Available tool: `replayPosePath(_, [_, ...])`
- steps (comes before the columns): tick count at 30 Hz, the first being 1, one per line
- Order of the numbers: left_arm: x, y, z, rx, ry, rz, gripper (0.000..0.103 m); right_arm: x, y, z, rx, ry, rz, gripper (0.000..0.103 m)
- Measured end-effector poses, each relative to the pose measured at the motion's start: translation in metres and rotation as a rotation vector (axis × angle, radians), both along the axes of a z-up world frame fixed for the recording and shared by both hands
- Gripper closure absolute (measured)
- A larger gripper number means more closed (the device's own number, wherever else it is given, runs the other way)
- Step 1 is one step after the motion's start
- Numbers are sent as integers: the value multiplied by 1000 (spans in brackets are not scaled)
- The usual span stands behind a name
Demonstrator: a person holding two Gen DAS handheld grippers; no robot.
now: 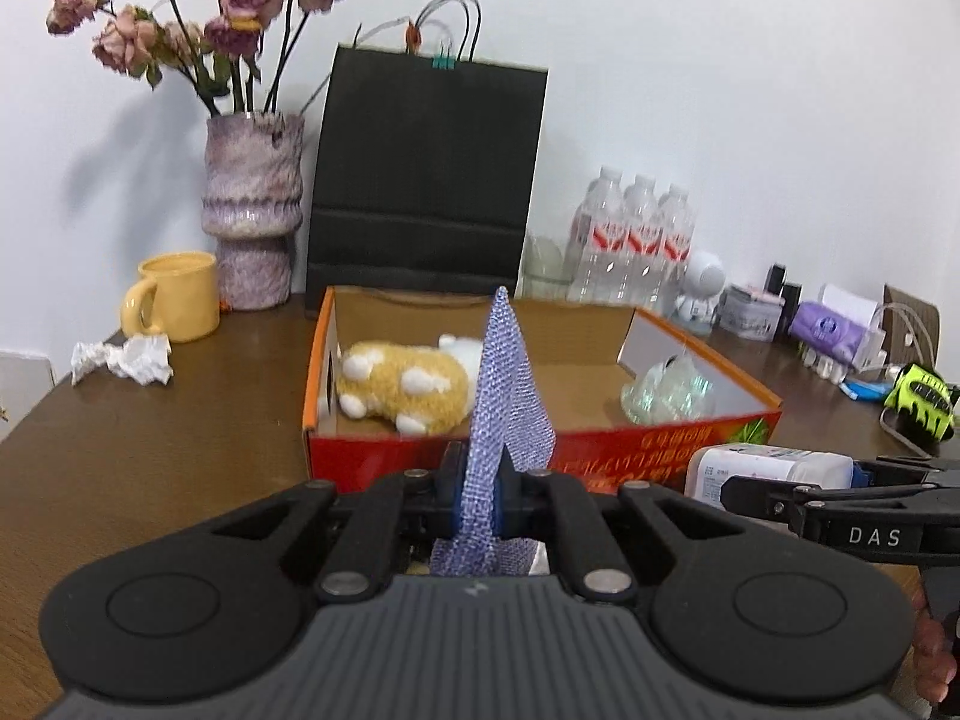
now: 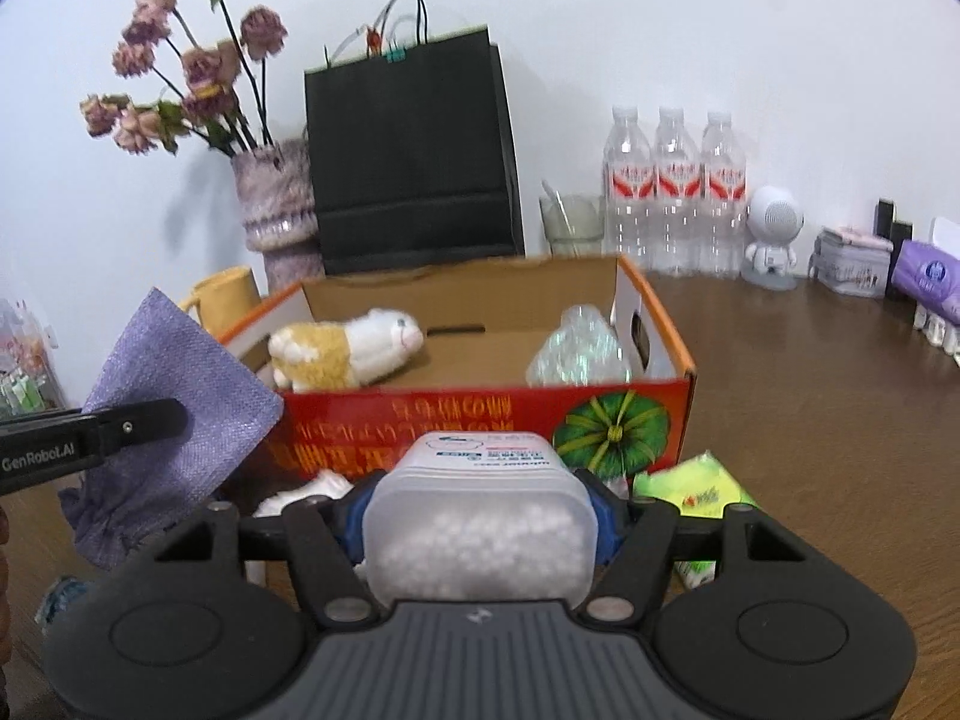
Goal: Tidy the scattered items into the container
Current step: 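Lower pouch and cotton container into the box and open both grippers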
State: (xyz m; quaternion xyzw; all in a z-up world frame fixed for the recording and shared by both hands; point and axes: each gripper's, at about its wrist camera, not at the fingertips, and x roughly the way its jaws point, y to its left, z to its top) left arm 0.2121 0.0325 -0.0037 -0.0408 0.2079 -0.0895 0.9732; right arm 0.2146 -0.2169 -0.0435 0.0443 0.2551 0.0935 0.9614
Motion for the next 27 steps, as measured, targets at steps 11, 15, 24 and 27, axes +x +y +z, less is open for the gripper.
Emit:
replayPosePath(11, [34,0,64,-34,-126,-26,94,26,1,62,26,-165,39,38])
replayPosePath(15, [71,0,67,-118,-117,-17,94,59,7,68,39,-175,27,38])
replayPosePath(24, [152,-6,24,-190,90,-65,94,128,21,36,-20,-75,29,38])
replayPosePath(27, [165,-8,4,-189,184,-58,94,142,21,21,-38,-6,42,38])
